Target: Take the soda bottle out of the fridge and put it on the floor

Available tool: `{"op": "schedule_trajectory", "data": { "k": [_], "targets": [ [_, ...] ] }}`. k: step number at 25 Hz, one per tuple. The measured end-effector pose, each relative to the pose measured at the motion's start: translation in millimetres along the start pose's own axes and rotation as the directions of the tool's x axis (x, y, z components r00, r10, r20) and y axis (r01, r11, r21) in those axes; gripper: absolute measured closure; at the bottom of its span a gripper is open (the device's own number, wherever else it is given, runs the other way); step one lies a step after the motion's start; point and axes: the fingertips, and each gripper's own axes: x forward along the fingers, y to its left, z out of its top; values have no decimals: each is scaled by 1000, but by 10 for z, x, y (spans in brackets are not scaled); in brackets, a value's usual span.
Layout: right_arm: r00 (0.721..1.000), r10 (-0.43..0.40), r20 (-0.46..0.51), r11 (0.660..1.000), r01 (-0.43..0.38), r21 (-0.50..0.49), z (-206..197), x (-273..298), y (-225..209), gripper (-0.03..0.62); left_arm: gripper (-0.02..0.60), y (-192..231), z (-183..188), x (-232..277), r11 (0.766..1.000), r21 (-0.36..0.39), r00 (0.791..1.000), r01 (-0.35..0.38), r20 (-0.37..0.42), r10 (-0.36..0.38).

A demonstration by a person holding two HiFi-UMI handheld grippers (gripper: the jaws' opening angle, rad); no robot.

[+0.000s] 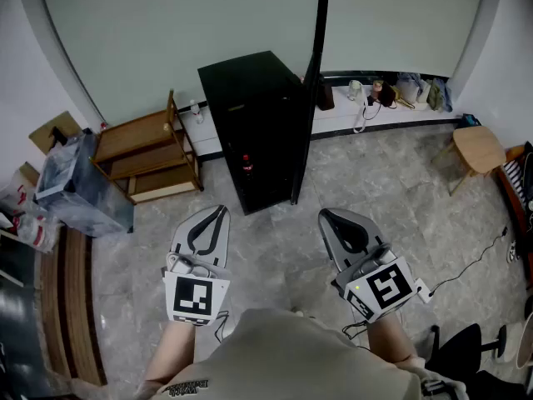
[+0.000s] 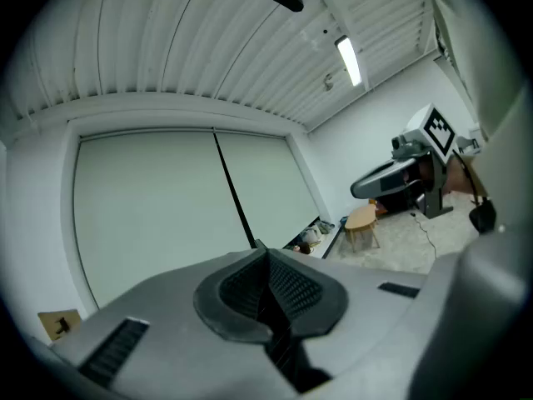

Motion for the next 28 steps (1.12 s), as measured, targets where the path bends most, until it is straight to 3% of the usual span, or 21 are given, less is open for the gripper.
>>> {"op": "schedule_trajectory", "data": {
  "k": [8, 22, 25, 28],
  "targets": [
    [1000, -16, -10, 1000, 17, 18, -115, -110, -198, 599, 571, -175, 11, 117, 1000, 0, 1000, 5, -17, -5],
    [994, 90, -59, 995, -88, 41, -477, -471, -457, 597, 571, -780, 51, 372, 1000, -11, 997, 5, -75, -6],
    [992, 106, -63, 993, -102, 56, -570, -499, -526, 597, 571, -893, 163, 443, 999, -45, 998, -1, -57, -1],
    [992, 109, -63, 992, -105, 68, -601, -498, -552, 597, 571, -978, 272, 473, 1000, -30, 999, -8, -39, 7]
  ]
}}
